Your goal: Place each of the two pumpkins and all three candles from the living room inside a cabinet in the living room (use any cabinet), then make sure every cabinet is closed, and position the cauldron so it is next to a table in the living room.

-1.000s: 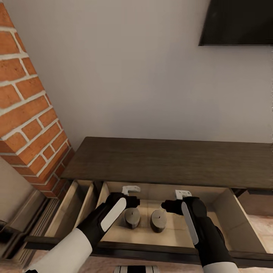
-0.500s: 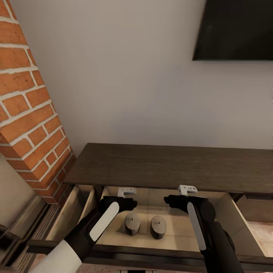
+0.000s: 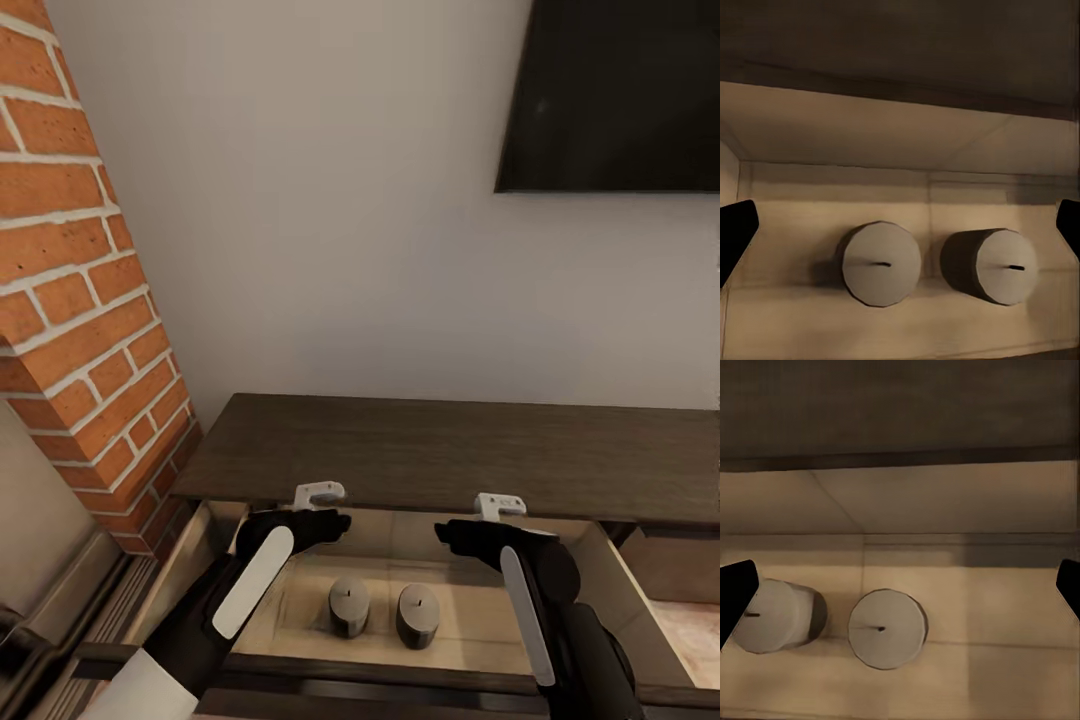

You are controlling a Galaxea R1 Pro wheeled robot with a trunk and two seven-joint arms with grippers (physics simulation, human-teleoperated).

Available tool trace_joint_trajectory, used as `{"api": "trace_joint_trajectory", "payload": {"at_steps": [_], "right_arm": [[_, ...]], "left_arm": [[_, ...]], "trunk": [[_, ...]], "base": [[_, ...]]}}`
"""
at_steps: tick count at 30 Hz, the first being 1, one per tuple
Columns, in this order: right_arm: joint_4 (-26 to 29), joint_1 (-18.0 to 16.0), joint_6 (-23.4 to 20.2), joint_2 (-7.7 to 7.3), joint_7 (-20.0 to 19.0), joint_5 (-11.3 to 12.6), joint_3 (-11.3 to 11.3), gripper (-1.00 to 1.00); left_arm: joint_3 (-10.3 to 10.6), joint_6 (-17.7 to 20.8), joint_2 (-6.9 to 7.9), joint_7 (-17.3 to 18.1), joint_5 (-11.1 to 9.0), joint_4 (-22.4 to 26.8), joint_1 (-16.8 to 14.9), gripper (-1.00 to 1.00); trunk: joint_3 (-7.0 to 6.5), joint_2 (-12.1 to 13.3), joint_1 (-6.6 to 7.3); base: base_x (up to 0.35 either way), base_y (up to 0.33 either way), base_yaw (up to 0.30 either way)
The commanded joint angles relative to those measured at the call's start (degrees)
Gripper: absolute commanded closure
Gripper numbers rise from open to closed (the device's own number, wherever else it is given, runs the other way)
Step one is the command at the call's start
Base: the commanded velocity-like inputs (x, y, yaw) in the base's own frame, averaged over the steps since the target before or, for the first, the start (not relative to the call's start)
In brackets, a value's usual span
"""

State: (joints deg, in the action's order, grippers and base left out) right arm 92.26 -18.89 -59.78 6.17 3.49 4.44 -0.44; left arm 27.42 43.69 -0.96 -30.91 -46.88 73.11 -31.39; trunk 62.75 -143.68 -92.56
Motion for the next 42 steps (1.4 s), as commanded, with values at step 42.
{"api": "trace_joint_trajectory", "payload": {"at_steps": [42], "right_arm": [[0.2,-5.95,-0.22,-0.13,0.38,0.06,6.56,-1.0]], "left_arm": [[-4.88,-4.4,0.35,-0.14,-0.4,3.85,5.09,-1.0]], "trunk": [[-1.06,0.05,0.14]], "base": [[-0.027,-0.017,0.216]]}}
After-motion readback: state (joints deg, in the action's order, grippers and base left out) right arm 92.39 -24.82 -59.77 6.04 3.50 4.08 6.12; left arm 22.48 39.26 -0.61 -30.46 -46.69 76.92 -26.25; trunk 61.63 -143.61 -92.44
